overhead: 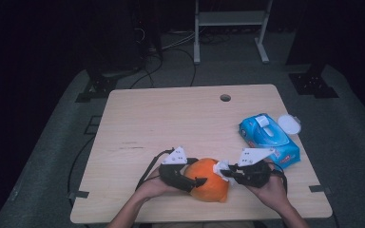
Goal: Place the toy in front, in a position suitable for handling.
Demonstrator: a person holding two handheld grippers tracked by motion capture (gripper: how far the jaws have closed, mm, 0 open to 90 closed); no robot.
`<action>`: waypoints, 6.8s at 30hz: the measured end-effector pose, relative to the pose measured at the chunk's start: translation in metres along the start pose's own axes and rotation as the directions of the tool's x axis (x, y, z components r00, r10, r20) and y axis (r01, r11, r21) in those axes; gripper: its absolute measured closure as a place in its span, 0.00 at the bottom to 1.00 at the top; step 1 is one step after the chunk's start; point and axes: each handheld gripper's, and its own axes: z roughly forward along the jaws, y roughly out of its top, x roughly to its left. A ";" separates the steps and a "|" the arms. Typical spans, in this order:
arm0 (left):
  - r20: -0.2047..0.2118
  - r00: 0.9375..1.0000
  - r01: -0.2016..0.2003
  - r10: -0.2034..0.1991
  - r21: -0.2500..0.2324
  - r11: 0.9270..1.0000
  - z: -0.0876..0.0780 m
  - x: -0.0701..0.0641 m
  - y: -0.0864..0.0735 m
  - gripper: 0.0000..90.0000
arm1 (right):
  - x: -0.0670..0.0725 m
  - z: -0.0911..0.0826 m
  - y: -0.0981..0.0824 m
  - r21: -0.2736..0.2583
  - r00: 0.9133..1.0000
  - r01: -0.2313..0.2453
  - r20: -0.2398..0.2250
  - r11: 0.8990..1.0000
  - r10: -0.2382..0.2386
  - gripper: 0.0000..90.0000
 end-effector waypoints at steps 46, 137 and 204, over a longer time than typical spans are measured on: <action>-0.012 0.995 -0.098 0.098 0.034 0.995 0.007 -0.025 0.011 0.33 | 0.009 -0.008 0.020 -0.028 0.998 0.059 0.005 0.998 -0.059 0.90; 0.083 0.996 -0.025 0.024 0.009 1.000 -0.001 -0.003 0.001 0.26 | 0.016 -0.013 0.008 0.045 0.998 0.067 0.010 0.997 -0.068 0.90; 0.031 0.990 -0.137 0.138 -0.042 0.990 -0.008 0.008 -0.007 0.36 | 0.004 -0.013 0.009 -0.007 1.000 0.022 0.007 1.000 -0.022 0.90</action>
